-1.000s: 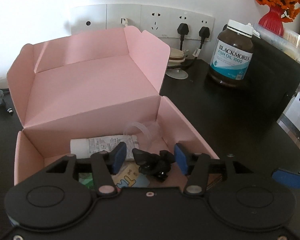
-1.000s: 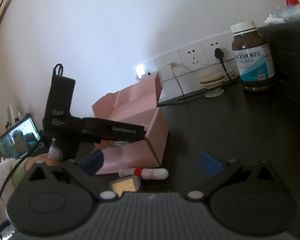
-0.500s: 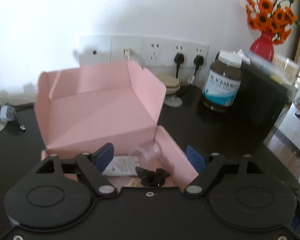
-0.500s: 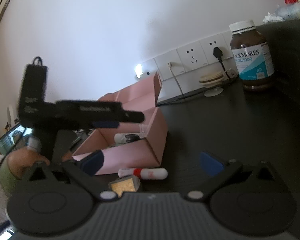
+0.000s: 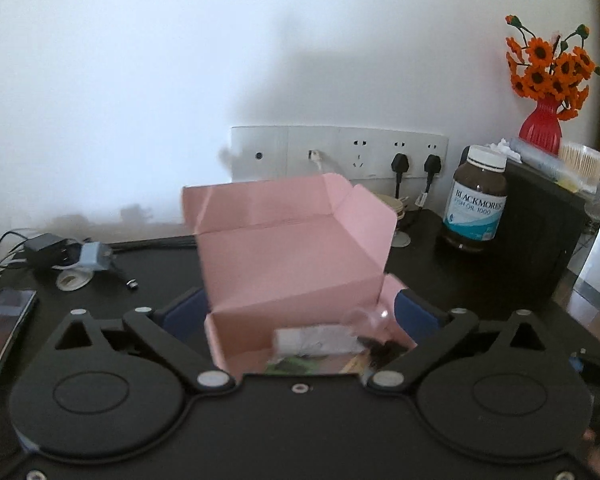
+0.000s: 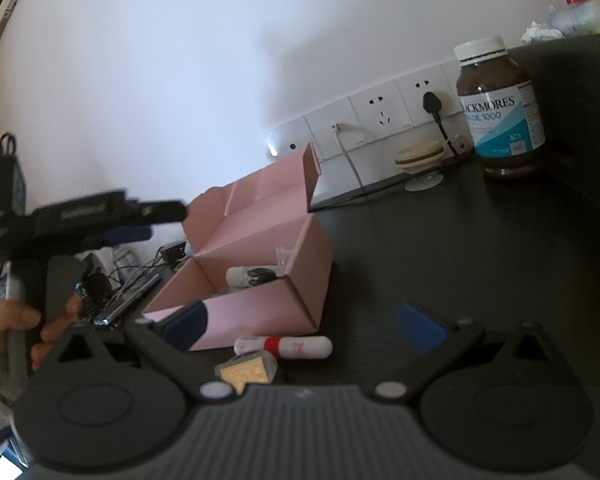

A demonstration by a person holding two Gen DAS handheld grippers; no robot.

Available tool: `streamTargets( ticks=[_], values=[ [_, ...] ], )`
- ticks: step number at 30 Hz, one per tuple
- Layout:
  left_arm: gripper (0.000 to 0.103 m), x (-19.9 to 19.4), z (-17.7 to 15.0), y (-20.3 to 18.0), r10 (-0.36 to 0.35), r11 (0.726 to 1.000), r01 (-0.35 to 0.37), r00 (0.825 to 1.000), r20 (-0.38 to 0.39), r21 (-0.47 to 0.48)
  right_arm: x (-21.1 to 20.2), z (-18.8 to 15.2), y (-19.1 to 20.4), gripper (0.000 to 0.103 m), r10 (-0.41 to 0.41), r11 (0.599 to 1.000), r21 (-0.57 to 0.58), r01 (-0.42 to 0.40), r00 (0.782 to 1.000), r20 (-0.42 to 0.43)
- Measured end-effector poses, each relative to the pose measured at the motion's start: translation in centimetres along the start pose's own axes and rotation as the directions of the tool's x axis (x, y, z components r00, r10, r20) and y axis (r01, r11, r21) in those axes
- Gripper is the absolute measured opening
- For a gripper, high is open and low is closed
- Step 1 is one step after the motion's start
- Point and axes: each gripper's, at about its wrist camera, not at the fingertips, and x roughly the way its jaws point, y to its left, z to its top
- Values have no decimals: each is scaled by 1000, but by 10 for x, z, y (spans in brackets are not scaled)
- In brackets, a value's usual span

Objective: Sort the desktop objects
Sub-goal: 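Withdraw the left tool up and away from the pink box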

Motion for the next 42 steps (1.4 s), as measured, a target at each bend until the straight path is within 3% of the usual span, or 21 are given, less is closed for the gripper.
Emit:
streamTargets(
  ticks=[10, 18, 25, 30, 42],
  values=[
    [103, -29, -46, 17, 13, 1000, -13, 1000, 1, 6, 2, 0, -2, 102, -12, 1000, 15, 12, 1000, -2],
    [103, -39, -81, 16, 29, 991, -29, 1000, -1, 131, 3, 0, -2, 102, -11, 1000, 14, 11, 1000, -9],
    [103, -51, -91, 21, 50, 979, -59, 998, 47, 197, 4, 0, -2, 102, -35, 999, 25, 35, 999, -7],
    [103, -62, -102, 24, 96, 958, -130, 985, 144, 255, 5, 0, -1, 102, -40, 999, 21, 40, 999, -10],
    [103, -73, -102, 45, 7, 983, -43, 980, 200, 179, 10, 2, -4, 102, -31, 999, 42, 32, 999, -22]
  ],
)
